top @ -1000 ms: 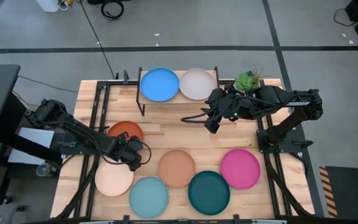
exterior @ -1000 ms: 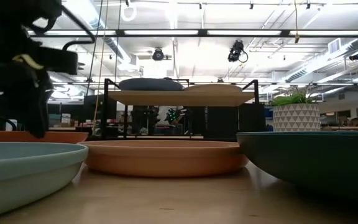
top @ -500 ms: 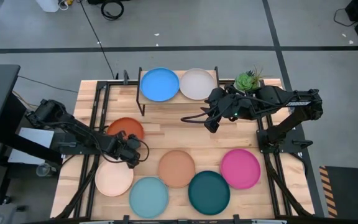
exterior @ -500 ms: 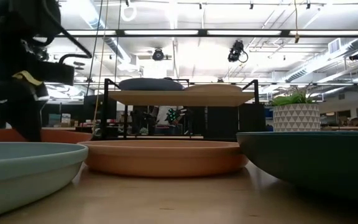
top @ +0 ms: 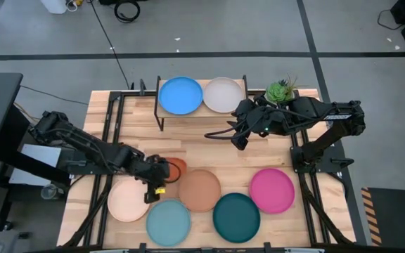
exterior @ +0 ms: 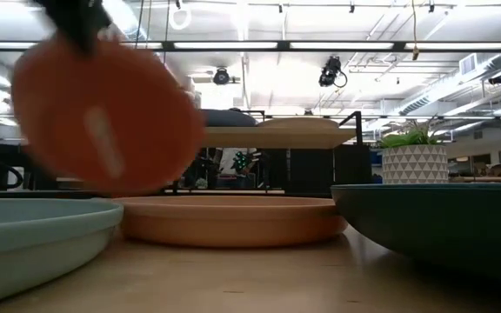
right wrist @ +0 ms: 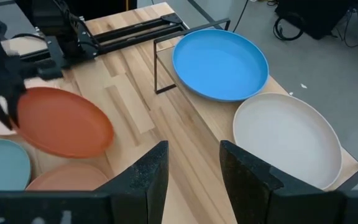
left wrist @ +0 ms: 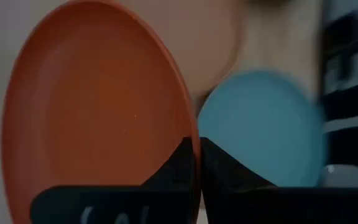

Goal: Place and stack plates onto a shelf
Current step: Stack the orange plate on top of the blue plate on the shelf

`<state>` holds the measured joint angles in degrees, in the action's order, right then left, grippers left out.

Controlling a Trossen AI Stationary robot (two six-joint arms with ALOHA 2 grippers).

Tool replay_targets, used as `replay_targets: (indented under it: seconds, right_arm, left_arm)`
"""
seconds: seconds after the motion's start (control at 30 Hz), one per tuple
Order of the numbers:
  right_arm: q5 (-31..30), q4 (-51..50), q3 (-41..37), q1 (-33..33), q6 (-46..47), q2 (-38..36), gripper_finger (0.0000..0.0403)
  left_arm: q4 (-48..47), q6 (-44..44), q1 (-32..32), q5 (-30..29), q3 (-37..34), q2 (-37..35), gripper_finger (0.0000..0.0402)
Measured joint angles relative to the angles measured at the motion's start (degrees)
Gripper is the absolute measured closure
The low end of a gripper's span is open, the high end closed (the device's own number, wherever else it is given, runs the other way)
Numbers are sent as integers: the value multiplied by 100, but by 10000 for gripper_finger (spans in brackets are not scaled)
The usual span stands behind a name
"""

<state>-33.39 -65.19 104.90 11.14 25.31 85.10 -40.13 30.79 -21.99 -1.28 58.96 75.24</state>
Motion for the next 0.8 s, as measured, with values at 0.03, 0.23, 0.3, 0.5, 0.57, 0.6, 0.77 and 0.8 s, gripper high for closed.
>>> replay_targets:
  seconds: [0.03, 0.23, 0.3, 0.5, 0.57, 0.6, 0.77, 0.8]
  right_arm:
    - [0, 2, 0, 0, 0, 0, 253]
    - [-6, 1, 0, 0, 1, 2, 253]
    - [-44, 2, 0, 0, 1, 2, 253]
    - [-367, 222, 0, 0, -5, 2, 253]
    - [-384, 341, 0, 0, -81, 2, 253]
    - [-389, 361, 0, 0, -118, 2, 253]
    - [-448, 372, 0, 0, -130, 2, 253]
    - [-462, 372, 0, 0, -130, 2, 253]
  left_arm:
    - [-41, -124, 94, -15, 247, 0, 387]
    - [-527, -1279, 890, -764, 1666, 0, 387]
    - [-661, -1773, 1283, -994, 2027, 5, 387]
    - [-749, -3227, 2640, -948, 2550, 298, 387]
    - [-759, -3655, 2998, -837, 2666, 514, 388]
    - [-755, -3868, 3149, -818, 2701, 633, 388]
    - [-943, -4623, 3797, -617, 2729, 1145, 388]
    - [-1037, -4735, 3886, -623, 2729, 1242, 388]
